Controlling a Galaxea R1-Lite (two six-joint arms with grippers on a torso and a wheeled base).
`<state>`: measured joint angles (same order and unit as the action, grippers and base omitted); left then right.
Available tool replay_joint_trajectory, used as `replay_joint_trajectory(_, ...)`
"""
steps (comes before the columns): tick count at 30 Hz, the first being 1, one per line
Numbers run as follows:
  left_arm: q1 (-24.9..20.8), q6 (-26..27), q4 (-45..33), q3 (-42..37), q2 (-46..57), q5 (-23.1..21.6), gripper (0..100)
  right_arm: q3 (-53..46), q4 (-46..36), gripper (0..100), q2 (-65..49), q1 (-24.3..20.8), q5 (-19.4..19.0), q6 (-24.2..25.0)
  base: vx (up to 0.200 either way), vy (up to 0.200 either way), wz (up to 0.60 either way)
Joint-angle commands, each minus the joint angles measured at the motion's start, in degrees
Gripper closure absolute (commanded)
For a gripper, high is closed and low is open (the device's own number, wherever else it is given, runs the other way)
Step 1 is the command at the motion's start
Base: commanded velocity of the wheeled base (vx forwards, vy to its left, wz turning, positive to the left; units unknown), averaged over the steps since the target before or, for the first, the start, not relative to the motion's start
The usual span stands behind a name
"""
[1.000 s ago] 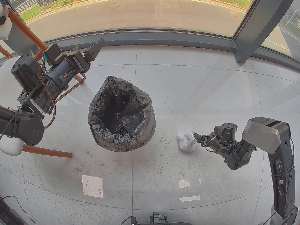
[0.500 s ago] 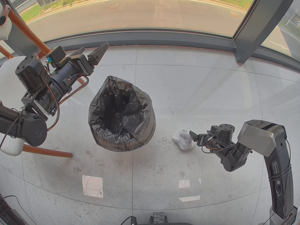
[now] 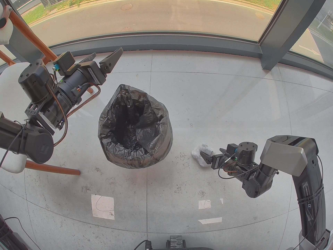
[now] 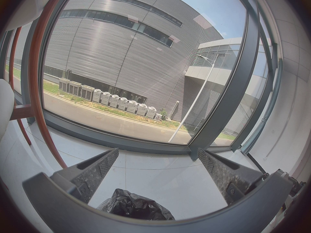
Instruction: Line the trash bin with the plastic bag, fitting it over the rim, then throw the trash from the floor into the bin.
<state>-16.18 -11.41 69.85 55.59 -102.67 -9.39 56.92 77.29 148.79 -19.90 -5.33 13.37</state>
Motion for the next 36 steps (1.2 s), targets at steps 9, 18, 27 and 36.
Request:
replay_joint_trajectory(9, 0.01, -0.02, 0.02, -0.04, -0.07, -0.02, 0, 1.88, 0.32, 0, 2.91, -0.67, -0.12, -0.45, 0.000, 0.000, 0.00)
replay_joint_trajectory(18, 0.01, -0.02, 0.02, -0.13, -0.25, -0.11, 0, 2.85, 0.23, 0, 4.93, -1.46, -0.21, -0.63, 0.000, 0.000, 0.00)
replay_joint_trajectory(27, 0.01, 1.74, 0.02, -0.22, -0.34, 0.16, 0, 3.81, 0.23, 0, 5.90, -1.99, -0.47, -1.51, 0.000, 0.000, 0.00)
replay_joint_trajectory(36, 0.01, 2.53, 0.11, -0.13, -1.13, 0.33, 0, 8.82, -0.56, 0, 7.40, -1.90, -0.39, -4.14, 0.000, 0.000, 0.00)
